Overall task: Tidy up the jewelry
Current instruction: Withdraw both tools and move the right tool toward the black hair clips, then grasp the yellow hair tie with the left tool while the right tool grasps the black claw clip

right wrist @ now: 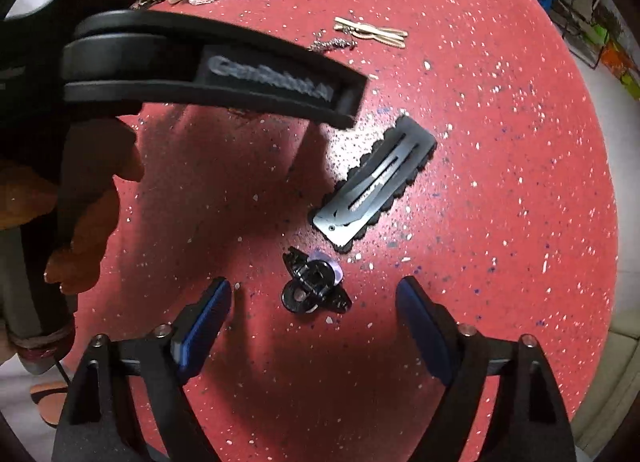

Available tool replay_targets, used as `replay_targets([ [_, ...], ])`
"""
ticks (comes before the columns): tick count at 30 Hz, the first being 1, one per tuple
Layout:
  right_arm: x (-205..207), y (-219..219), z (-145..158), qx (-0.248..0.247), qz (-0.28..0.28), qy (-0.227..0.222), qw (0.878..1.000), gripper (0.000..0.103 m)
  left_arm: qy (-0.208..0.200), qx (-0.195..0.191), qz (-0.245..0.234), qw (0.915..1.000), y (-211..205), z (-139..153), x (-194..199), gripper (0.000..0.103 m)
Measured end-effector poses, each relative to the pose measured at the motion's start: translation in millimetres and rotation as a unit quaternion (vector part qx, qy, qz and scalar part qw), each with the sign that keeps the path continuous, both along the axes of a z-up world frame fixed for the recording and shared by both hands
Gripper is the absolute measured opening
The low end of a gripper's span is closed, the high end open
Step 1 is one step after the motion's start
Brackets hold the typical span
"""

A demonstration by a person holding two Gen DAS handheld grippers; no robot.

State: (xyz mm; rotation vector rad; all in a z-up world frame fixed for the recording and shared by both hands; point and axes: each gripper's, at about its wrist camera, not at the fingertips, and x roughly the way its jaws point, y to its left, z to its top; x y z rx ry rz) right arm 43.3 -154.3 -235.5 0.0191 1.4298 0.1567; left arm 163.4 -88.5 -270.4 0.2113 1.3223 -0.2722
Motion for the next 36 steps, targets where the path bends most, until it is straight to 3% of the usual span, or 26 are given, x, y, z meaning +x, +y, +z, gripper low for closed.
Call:
replay_targets([
  [4, 3, 10, 3, -0.019, 0.008, -0.011, 1.000, 0.056, -0.010, -0.003, -0.007, 0.9999, -7, 2, 4, 0.089],
  [7, 4, 9, 4, -0.024, 0.002, -0.012, 1.000, 0.045, -0.017, -0.006, -0.017, 0.9997, -11, 8, 2, 0.070],
  [9, 4, 6, 4, -0.030, -0.001, -0.013, 0.999, 0.037, -0.020, -0.006, -0.022, 0.9995, -21, 10, 0, 0.048],
  [10, 5, 5, 4, -0.031, -0.003, -0.013, 0.999, 0.032, -0.021, -0.009, -0.024, 0.9995, -24, 12, 1, 0.043],
  [14, 7, 4, 5, -0.018, -0.004, -0.008, 1.000, 0.031, -0.010, -0.024, -0.024, 0.9994, -24, 18, 7, 0.009],
  [23, 6, -10, 17, 0.022, -0.007, 0.002, 1.000, 0.031, 0.000, -0.061, -0.007, 0.9981, -2, 42, 2, 0.008],
  [36, 14, -45, 31, 0.056, -0.061, 0.019, 0.996, 0.031, 0.018, -0.121, 0.033, 0.9919, 60, 79, -39, 0.008],
])
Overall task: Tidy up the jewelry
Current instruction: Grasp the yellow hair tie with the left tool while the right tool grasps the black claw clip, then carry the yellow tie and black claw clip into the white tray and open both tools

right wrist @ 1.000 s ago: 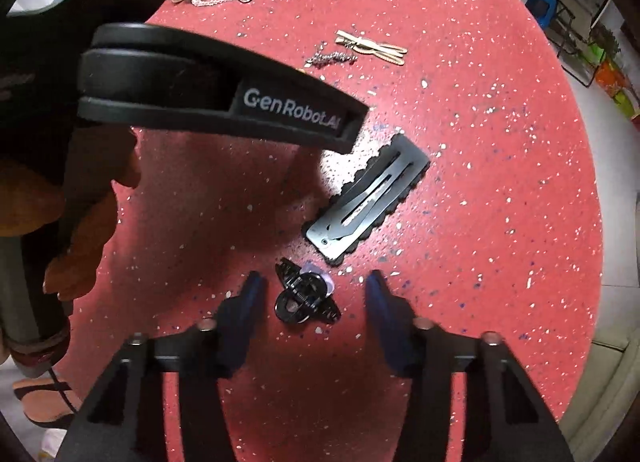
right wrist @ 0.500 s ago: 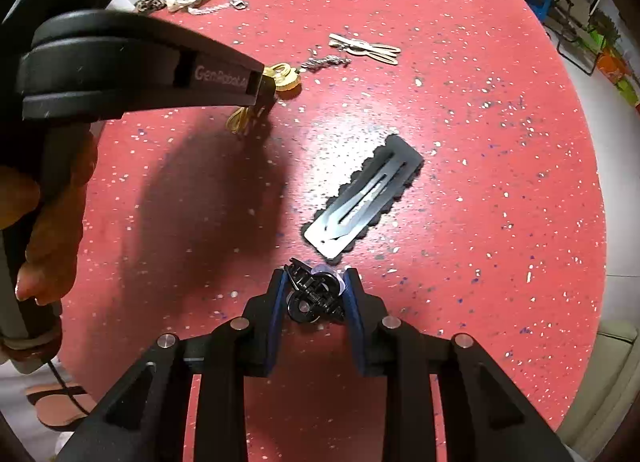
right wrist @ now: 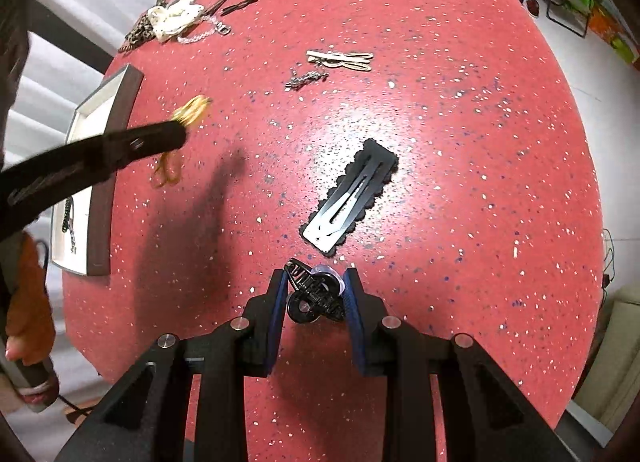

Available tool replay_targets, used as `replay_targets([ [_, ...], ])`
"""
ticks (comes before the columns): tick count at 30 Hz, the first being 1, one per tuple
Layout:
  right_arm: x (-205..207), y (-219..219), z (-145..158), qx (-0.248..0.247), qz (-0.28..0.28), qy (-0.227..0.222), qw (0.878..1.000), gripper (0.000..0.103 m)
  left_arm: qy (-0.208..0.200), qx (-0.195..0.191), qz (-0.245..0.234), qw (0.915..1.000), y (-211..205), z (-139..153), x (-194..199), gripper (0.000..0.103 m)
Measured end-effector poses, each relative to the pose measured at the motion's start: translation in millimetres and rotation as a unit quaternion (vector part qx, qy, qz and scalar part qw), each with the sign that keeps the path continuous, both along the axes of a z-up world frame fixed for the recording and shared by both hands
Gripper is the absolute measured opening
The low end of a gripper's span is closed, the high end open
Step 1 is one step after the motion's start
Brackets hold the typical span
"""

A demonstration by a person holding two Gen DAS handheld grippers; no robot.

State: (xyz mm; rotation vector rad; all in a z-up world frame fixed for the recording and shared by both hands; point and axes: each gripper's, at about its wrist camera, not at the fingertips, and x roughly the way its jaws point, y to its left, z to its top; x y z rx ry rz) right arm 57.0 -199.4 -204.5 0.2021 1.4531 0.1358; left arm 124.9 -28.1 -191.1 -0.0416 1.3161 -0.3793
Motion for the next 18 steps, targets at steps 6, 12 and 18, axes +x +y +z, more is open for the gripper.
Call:
replay_targets([
  [6, -12, 4, 3, 0.009, -0.018, 0.014, 1.000, 0.031, 0.003, -0.001, 0.003, 1.0000, 19, 12, -17, 0.008],
  [12, -15, 5, 9, 0.015, -0.027, 0.018, 0.999, 0.031, 0.002, -0.005, 0.009, 0.9999, 32, 23, -30, 0.008],
  [18, -15, 16, 17, 0.019, -0.022, 0.014, 0.999, 0.031, -0.003, -0.005, 0.020, 0.9998, 49, 33, -38, 0.008],
])
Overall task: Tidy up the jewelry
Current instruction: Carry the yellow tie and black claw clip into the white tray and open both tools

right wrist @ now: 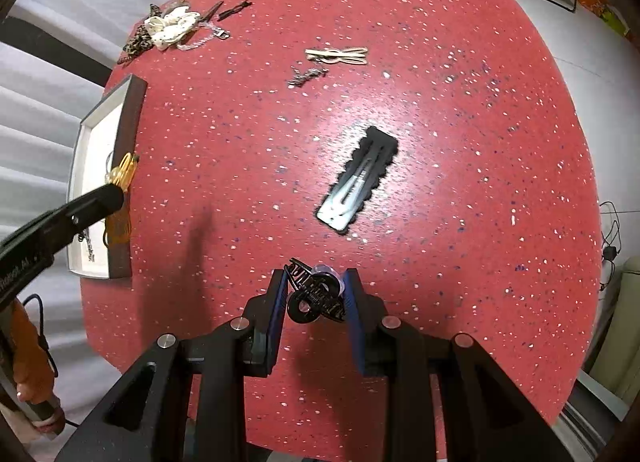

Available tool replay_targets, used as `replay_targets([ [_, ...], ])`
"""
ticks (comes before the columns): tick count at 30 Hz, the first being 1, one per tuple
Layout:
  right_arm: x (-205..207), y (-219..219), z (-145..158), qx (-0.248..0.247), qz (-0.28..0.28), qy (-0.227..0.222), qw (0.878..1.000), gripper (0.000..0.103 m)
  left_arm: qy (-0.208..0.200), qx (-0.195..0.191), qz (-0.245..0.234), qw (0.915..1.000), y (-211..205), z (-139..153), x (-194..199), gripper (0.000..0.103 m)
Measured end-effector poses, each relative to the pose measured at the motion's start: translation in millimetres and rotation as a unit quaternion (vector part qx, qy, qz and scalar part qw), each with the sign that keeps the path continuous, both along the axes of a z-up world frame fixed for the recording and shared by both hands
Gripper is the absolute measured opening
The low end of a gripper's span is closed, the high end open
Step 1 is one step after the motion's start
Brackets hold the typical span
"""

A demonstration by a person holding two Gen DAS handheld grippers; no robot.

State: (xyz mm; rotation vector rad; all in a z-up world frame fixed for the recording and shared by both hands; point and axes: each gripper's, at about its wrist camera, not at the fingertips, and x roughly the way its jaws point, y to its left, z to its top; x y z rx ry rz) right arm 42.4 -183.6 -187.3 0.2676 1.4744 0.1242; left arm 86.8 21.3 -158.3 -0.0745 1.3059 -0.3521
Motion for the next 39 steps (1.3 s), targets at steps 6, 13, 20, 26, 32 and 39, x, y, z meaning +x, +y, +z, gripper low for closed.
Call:
replay_targets([
  [6, 9, 28, 8, 0.004, 0.021, -0.008, 1.000, 0.031, -0.008, 0.002, 0.020, 0.9998, 27, 9, -6, 0.008],
  [13, 15, 69, 16, 0.009, 0.056, -0.018, 0.998, 0.031, -0.015, 0.006, 0.058, 0.9982, 68, 15, -13, 0.008],
  [20, 25, 115, 20, 0.017, 0.086, -0.026, 0.996, 0.031, -0.020, 0.010, 0.104, 0.9944, 115, 17, -19, 0.008],
  [26, 48, 156, 26, 0.029, 0.118, -0.041, 0.992, 0.031, -0.026, 0.018, 0.139, 0.9898, 156, 16, -18, 0.008],
  [32, 76, 199, 33, 0.039, 0.153, -0.061, 0.986, 0.031, -0.036, 0.029, 0.171, 0.9841, 194, 15, -4, 0.008],
  [39, 114, 242, 41, 0.045, 0.179, -0.087, 0.979, 0.031, -0.060, 0.037, 0.199, 0.9776, 226, 9, 29, 0.008],
])
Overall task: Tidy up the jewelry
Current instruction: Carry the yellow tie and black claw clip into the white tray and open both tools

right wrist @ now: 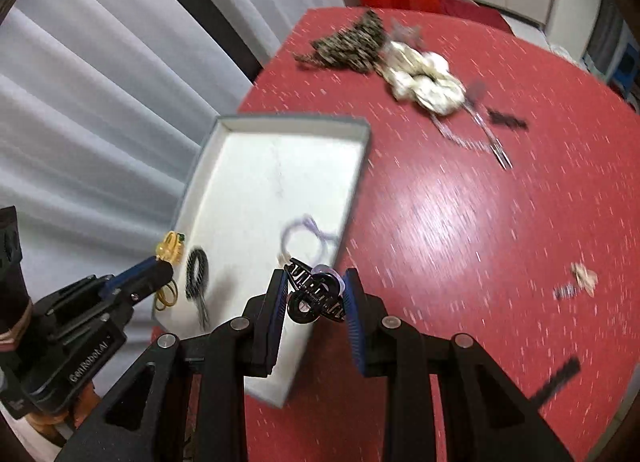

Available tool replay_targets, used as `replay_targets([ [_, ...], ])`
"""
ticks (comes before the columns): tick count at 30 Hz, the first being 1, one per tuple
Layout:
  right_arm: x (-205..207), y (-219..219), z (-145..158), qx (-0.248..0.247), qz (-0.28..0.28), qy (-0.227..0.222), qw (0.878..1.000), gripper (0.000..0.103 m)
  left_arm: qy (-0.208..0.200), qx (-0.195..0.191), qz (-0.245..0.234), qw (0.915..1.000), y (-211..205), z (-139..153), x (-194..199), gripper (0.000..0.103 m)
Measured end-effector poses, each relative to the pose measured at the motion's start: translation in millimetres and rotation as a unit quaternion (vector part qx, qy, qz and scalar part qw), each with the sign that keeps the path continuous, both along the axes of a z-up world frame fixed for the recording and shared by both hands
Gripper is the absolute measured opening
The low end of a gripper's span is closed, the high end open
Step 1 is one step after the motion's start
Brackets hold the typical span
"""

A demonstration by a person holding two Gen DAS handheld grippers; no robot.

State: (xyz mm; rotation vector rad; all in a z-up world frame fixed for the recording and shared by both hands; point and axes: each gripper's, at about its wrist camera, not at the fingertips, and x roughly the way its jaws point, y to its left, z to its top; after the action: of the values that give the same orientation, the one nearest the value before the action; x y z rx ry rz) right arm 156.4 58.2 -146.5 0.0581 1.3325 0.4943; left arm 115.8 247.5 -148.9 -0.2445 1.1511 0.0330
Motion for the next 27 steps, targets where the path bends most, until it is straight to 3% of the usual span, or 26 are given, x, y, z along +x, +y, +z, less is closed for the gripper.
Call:
replay_targets([
  [6, 36, 28, -7, 0.005, 0.006, -0.007, 1.000, 0.031, -0.007, 0.006, 0.022, 0.9997, 17, -15, 29, 0.008],
  [13, 71, 56, -36, -0.008, 0.010, -0.002, 1.000, 0.031, 0.005, 0.032, 0.037, 0.9988, 25, -45, 56, 0.008],
  [27, 92, 78, -92, -0.051, 0.001, 0.011, 0.999, 0.030, 0.024, 0.063, 0.040, 0.9969, 25, -95, 74, 0.008],
])
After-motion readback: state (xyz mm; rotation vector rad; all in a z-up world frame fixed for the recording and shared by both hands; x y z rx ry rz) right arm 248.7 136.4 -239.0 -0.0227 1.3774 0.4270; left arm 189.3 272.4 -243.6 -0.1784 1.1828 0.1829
